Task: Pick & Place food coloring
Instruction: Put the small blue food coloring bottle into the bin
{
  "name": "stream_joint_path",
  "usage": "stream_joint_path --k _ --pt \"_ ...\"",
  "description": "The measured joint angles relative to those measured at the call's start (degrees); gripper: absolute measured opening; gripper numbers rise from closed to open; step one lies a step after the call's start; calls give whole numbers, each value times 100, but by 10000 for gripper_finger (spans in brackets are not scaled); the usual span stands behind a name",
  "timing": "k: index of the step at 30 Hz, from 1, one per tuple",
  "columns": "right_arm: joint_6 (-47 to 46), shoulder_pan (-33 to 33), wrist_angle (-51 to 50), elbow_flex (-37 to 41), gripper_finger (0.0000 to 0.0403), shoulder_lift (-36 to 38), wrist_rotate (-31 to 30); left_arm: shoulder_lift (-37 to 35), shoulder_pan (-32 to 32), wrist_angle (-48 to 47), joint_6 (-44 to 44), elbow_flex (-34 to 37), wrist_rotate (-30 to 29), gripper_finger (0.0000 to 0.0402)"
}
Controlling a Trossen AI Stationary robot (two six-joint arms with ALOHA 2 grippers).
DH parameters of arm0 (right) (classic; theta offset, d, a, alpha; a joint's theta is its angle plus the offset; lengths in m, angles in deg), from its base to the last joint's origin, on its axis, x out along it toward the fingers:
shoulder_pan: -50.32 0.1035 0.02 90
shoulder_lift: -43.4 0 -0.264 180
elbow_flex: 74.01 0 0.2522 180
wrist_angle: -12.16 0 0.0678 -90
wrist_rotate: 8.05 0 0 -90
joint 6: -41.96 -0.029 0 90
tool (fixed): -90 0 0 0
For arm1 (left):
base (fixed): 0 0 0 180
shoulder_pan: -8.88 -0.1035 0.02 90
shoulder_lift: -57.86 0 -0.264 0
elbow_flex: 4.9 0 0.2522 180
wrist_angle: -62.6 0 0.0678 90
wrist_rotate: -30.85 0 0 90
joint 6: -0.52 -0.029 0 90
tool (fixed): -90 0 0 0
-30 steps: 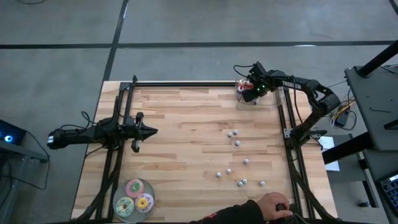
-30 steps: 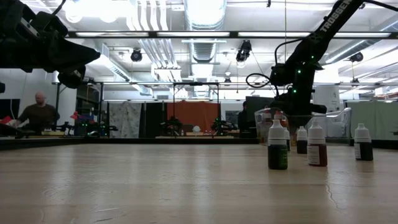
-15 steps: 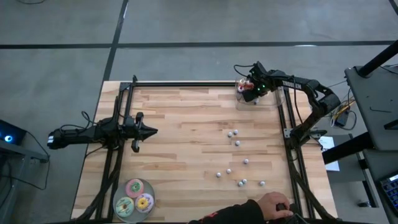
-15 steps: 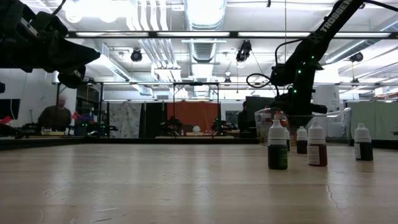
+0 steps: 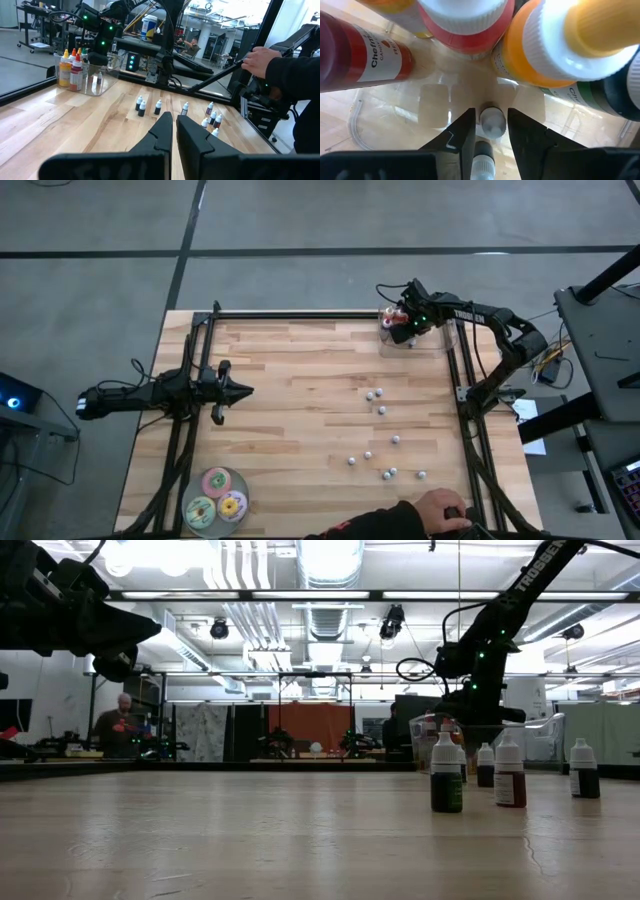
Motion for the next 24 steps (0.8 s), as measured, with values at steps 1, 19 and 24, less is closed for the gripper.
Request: stream_joint_path --k 1,19,24 --pt "0 0 -1 0 105 0 0 0 0 0 -1 1 2 0" --pt "-2 0 -42 -11 117 364 0 0 0 -2 -1 -1 1 0" --pt "-1 43 -122 -13 125 632 1 0 0 0 -1 -1 1 0"
